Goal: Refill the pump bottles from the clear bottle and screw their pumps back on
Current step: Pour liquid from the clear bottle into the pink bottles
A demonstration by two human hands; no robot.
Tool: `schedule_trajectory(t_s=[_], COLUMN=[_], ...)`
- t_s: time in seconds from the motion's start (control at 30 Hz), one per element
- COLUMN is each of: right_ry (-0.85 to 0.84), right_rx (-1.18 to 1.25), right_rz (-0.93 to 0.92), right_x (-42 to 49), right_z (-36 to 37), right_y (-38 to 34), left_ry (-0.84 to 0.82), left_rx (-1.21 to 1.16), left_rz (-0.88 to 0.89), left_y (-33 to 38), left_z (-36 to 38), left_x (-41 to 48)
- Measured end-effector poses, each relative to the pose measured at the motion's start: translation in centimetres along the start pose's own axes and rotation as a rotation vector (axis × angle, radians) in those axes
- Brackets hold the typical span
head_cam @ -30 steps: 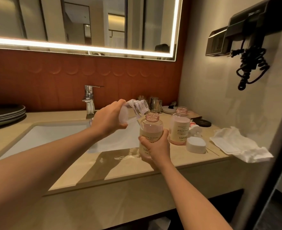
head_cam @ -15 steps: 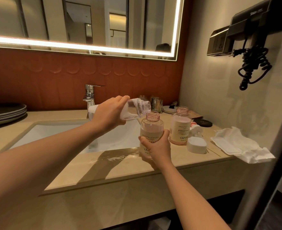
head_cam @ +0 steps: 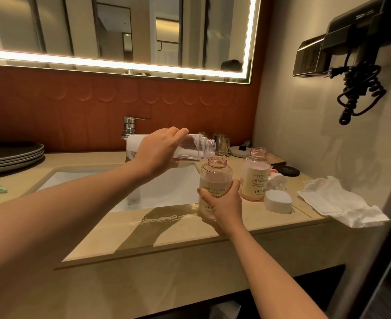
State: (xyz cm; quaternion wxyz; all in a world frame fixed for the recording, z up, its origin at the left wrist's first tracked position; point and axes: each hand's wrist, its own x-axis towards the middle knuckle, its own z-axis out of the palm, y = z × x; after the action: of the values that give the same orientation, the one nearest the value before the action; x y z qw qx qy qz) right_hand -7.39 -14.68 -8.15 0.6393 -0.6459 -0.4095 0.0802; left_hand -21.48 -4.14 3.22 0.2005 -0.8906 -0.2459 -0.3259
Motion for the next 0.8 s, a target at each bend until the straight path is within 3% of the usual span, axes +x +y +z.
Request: schedule_trajectory(t_s=[0.8], right_ry=[0.000], right_rx=[-0.030], right_rz=[-0.008], right_x=[0.04], right_z=[0.12], right_y=[0.16], left_ry=[-0.015], left_rx=[0.071], left_rz=[0.036], left_y=[-0.02], left_z=[-0.57], left_x=[0.39])
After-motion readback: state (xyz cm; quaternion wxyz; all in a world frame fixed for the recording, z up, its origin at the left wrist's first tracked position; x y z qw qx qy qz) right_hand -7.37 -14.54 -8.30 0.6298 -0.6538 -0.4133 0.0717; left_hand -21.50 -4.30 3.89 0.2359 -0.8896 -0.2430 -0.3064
